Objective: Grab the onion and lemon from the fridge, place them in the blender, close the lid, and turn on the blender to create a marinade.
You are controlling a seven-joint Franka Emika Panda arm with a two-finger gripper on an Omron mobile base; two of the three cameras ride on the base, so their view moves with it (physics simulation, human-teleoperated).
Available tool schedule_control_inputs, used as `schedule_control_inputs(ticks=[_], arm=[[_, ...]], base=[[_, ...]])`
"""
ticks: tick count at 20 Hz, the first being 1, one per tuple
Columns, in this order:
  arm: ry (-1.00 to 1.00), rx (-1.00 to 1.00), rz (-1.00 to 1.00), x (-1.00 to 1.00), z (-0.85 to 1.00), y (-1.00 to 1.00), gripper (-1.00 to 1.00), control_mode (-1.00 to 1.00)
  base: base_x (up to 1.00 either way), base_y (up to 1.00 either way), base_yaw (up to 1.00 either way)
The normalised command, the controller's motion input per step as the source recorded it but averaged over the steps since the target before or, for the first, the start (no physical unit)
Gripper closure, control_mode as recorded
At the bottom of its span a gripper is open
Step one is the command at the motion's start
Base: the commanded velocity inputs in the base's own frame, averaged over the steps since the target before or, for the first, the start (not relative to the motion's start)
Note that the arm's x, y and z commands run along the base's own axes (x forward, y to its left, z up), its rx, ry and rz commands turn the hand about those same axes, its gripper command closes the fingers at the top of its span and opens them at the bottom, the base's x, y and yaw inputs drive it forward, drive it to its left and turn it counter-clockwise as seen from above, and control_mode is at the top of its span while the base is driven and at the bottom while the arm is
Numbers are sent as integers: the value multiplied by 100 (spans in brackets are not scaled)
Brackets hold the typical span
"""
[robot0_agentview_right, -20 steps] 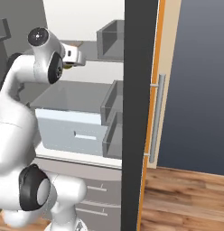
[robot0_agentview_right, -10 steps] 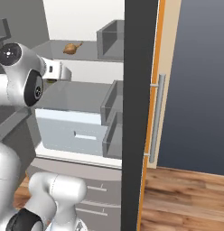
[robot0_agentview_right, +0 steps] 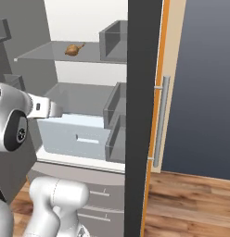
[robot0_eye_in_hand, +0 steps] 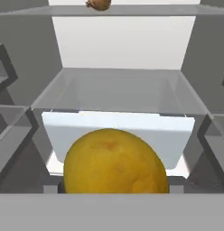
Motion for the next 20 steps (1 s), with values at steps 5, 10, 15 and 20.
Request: schedule_control_inputs(ticks=[5,10,15,20], arm=[[8,6,-1,-77,-63,-14,100,-100],[9,15,0,-100,15,-12,100,-100],[9,3,-1,-100,2,2,100,-100],[8,0,-4,-80,-2,15,100,-100]], base=[[0,0,0],[0,0,0],[0,0,0],[0,0,0]])
